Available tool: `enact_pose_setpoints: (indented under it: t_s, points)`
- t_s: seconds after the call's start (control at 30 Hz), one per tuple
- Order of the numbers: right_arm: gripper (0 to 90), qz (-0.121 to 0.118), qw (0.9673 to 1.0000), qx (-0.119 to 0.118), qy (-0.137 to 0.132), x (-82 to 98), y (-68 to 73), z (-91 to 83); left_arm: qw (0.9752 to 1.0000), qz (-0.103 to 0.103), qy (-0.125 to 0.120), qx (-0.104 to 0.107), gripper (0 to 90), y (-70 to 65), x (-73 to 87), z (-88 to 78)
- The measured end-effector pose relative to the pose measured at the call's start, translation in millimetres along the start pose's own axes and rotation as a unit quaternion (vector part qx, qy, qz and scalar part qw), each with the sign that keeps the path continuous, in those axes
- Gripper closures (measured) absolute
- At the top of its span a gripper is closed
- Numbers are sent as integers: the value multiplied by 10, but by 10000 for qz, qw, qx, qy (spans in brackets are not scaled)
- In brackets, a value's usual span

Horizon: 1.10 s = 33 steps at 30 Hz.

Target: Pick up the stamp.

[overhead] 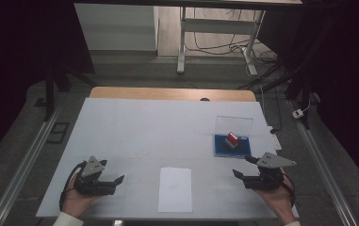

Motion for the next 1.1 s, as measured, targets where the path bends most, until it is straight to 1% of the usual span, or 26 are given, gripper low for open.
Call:
enact_pose_setpoints:
  t_s: [0.17, 0.23, 0.3, 0.37, 0.47, 0.57, 0.67, 0.7, 0.77, 0.83, 0.87, 0.9, 0.93, 0.97, 1.03, 1.1]
  points:
    - [264, 16, 10000, 5, 38, -54, -13, 6, 10000, 34, 17, 18, 126, -4, 0, 4]
    - [264, 30, 10000, 60, 68, -108, -34, -1, 10000, 37, 34, 26, 126, -5, 3, 5]
    - [264, 42, 10000, 26, 22, -132, -37, 4, 10000, 26, 58, 45, 126, -8, 8, 5]
    - [266, 18, 10000, 22, 67, -192, -44, -1, 10000, 27, 58, 53, 127, -12, 9, -1]
    - [269, -4, 10000, -15, 28, -221, -43, 4, 9999, 45, 63, 67, 127, -17, 7, -2]
    - [271, -22, 10000, -21, 78, -259, -50, 13, 9999, 49, 64, 72, 127, -16, 6, 2]
    - [274, -27, 10000, 4, 92, -350, -93, 44, 10000, 39, 39, 50, 130, -6, 3, -2]
    - [274, -27, 10000, 4, 92, -350, -93, 44, 10000, 21, 26, 50, 130, -2, 2, -4]
    - [277, -20, 10000, 41, 71, -427, -133, 71, 10000, 1, 12, 33, 130, 8, 1, -7]
    - [277, -24, 10000, 52, 75, -450, -150, 80, 10000, -9, 5, 34, 131, 14, 2, -6]
    - [278, 9, 9999, 87, 109, -495, -186, 91, 10000, -10, 7, 28, 131, 16, 3, -3]
    - [278, 9, 9999, 87, 109, -495, -186, 91, 10000, -9, 11, 25, 131, 17, 4, -1]
    - [280, 46, 9999, 89, 89, -547, -225, 98, 10000, -7, 16, 21, 131, 16, 4, 1]
    - [280, 46, 9999, 89, 89, -547, -225, 98, 10000, 1, 19, 23, 131, 14, 4, 2]
    - [282, 117, 9999, 7, 115, -591, -264, 107, 10000, 6, 26, 18, 131, 11, 6, 4]
    - [282, 204, 9997, -24, 137, -627, -316, 119, 10000, 5, 22, 9, 131, 10, 4, 3]
Point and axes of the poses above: each handheld gripper's, and its own axes: z roughly forward along the jaws, x roughly out of its underside, y roughly to its left, the point moved 6 cm from there along z, roughly forward along the jaws, and after that the axes turned 10 degrees about -x, right-handed, at the moved point
